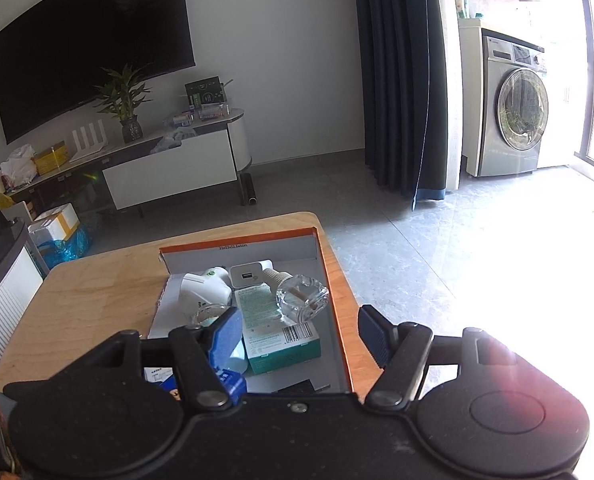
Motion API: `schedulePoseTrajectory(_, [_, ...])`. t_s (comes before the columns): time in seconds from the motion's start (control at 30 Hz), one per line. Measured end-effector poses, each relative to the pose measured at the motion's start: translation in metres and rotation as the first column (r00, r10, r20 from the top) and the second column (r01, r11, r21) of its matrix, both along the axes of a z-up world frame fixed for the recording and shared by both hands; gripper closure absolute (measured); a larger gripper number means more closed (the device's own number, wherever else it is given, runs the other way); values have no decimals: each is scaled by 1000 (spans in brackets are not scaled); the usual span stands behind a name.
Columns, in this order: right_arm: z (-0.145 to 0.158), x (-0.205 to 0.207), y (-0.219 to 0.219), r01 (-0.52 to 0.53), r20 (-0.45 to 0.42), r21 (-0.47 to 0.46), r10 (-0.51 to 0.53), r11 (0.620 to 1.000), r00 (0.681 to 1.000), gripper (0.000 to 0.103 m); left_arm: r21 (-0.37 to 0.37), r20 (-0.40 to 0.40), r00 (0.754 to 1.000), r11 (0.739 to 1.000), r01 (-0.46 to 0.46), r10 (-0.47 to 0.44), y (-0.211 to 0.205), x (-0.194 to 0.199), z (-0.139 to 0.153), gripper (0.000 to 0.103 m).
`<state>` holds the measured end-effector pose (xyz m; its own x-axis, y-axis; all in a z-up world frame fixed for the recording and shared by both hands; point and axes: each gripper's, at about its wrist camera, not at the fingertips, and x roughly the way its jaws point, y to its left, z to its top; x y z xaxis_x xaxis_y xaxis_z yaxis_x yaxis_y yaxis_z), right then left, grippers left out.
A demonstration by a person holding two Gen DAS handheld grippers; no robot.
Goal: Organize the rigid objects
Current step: 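Lower the black charger and blue tin into the box and open both grippers, then withdraw both open grippers from the cardboard box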
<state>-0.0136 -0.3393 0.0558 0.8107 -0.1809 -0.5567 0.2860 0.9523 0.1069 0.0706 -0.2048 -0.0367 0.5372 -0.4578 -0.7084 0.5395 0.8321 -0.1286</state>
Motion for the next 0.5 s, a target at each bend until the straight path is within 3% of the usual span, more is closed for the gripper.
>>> schedulePoseTrajectory(0.07, [0,-9,0,6,5,2,-6,1000,1000,25,4,10,1000,1000,-6,6,2,-5,4,24])
schedulePoseTrajectory(0.13, [2,-16,0,7,8,4,-7,1000,1000,24,6,30,999,1000,-29,29,6,-11,10,14])
schedulePoseTrajectory(0.2, [3,-23,2,1,6,2,-1,1000,1000,23,11,61,996,998,-58,58,11,-18,17,11])
schedulePoseTrajectory(0.3, [7,-38,6,1,13,-10,-1,1000,1000,20,7,80,992,995,-103,103,21,-29,28,0])
schedulePoseTrajectory(0.5, [10,-65,9,-10,14,9,10,1000,1000,16,46,116,978,982,-181,174,32,-53,34,0])
